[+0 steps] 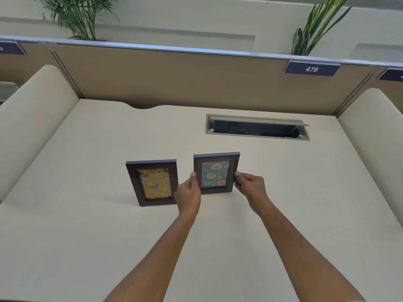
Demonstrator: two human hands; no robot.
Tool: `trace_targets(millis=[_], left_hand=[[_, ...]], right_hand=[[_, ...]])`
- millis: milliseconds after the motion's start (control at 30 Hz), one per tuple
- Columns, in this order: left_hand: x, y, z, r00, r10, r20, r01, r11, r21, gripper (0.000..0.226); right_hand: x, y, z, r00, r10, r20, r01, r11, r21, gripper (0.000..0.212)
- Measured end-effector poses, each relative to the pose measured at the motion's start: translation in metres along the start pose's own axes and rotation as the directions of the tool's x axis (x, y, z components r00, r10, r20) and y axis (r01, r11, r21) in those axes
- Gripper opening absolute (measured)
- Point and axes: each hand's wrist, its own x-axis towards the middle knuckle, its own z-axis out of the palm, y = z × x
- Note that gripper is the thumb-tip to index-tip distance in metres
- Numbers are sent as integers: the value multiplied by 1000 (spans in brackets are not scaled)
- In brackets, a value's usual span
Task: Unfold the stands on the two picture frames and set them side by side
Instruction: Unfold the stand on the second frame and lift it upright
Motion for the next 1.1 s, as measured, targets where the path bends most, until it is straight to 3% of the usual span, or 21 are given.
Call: trace_targets(millis=[500,1100], left_hand=[[6,-5,0,999,45,-29,-44,998,34,70],[9,-8,-9,998,56,-6,-55,995,88,72]], right_hand=[[12,25,-4,998,-32,-56,26,995,-97,27],[-3,29,5,993,-106,-51,97,983,-154,19]])
